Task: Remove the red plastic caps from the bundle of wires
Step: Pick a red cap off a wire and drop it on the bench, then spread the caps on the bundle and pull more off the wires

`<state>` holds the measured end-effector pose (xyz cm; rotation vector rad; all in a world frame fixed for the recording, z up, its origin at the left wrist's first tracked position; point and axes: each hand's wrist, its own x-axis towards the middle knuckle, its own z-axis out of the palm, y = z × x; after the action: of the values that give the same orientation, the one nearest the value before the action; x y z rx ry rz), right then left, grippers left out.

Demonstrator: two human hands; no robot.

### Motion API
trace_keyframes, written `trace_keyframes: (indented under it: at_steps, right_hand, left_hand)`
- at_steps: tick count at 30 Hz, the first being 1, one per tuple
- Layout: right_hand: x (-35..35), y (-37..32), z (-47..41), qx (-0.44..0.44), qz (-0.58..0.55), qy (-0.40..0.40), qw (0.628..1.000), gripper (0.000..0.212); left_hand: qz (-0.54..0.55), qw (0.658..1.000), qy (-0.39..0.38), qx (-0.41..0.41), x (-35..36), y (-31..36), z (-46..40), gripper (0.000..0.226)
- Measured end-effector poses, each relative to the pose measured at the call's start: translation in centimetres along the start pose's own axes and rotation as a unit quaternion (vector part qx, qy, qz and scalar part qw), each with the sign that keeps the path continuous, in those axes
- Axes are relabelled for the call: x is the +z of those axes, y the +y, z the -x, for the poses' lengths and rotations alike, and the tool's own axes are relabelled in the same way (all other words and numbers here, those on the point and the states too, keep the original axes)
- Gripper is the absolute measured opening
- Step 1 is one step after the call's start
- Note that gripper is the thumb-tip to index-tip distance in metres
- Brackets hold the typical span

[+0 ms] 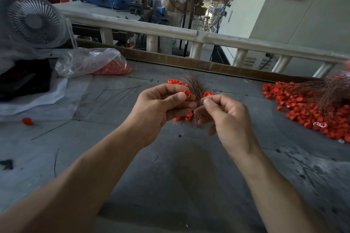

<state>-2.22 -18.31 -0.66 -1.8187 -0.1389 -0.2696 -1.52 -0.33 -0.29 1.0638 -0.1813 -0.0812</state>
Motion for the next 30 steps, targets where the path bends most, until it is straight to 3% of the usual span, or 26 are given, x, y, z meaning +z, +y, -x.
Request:
trace_keyframes:
  at_steps: [5, 10, 17, 21, 25, 30]
  right_hand:
    - [-1.2, 0.6, -0.8, 0.003, 0.058, 0.112, 0.992, 0.014]
    - [-2.2, 1.3, -1.2, 0.040, 0.148, 0.125, 0.980, 0.016]
    - [-2.3, 0.9, -1.2, 0.046, 0.163, 0.147, 0.975, 0.051]
    - [-2.2, 0.9, -1.2, 0.063, 0.216, 0.091, 0.970, 0.056]
    - [-1.4, 1.2, -0.9, 0.076, 0.238, 0.017, 0.968, 0.052]
    - [-1.3, 1.4, -0.9, 0.071, 0.239, 0.016, 0.968, 0.046]
  left_hand:
    - [-0.013, 1.000, 0.007, 0.006, -0.3, 0.0, -0.1, 0.022]
    - [-0.014, 1.000, 0.014, 0.005, -0.8, 0.1, -0.3, 0.021]
    - [-0.067, 0.996, 0.048, 0.016, -1.2, -0.3, -0.5, 0.014]
    - [-0.181, 0.979, 0.080, 0.052, -1.4, -0.8, -0.6, 0.014]
    - [-0.359, 0.921, 0.122, 0.089, -1.9, -1.4, -1.2, 0.016]
    - [-0.351, 0.924, 0.119, 0.097, -2.1, -1.5, -1.3, 0.016]
